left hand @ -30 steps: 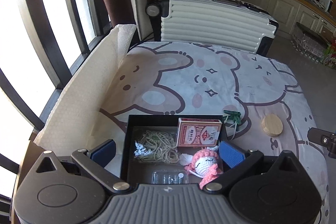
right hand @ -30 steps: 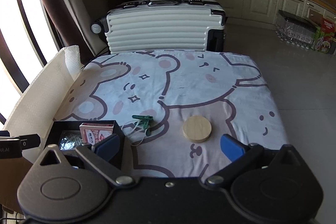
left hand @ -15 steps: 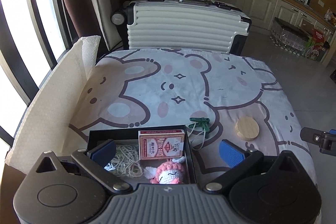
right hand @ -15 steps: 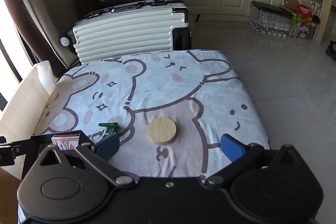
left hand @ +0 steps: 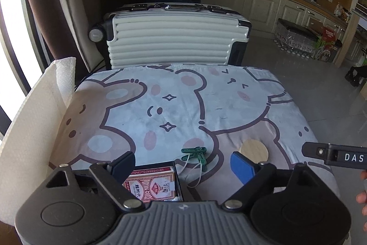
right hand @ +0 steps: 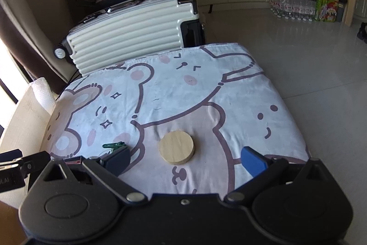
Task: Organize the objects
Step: 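Move the left gripper to the green clothespin while the right approaches the wooden coaster, then grasp the green clothespin with the left gripper while the right grasps the wooden coaster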
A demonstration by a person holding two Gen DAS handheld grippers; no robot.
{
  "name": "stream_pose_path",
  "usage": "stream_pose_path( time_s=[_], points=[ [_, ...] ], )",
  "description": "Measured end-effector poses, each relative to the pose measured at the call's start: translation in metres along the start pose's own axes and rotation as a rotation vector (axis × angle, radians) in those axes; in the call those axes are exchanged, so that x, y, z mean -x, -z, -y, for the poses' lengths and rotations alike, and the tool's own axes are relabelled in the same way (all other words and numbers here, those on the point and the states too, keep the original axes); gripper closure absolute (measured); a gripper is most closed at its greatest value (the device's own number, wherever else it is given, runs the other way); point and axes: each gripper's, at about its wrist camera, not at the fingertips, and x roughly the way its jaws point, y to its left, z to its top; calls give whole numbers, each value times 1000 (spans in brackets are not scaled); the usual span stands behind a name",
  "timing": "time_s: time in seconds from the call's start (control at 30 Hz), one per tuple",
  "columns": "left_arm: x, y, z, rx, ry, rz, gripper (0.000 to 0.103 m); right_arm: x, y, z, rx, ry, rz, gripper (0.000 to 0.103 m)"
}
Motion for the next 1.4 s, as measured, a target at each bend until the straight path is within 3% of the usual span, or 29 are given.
stream_pose_path(
  time_s=[0.17, 0.43, 0.63, 0.77, 1.23, 1.4],
  points=[
    [-25, -4, 6, -31, 16, -16, 21, -22, -4, 5, -30, 11, -16, 0],
    [-72, -7, 21, -75, 51, -63, 22, -56, -13, 12, -98, 12, -74, 0],
    [-107, -7, 34, -129, 57, -96, 22, -82, -18, 15, -141, -26, -127, 9],
    [-130, -6, 34, -125, 58, -127, 22, -97, -19, 12, -126, -30, -154, 16],
    [-185, 1, 16, -83, -6, -279, 23, -150, -15, -14, -31, -42, -252, 18],
    [-193, 2, 12, -44, 21, -309, 40, -163, -12, -19, -18, -29, -290, 24]
  ],
)
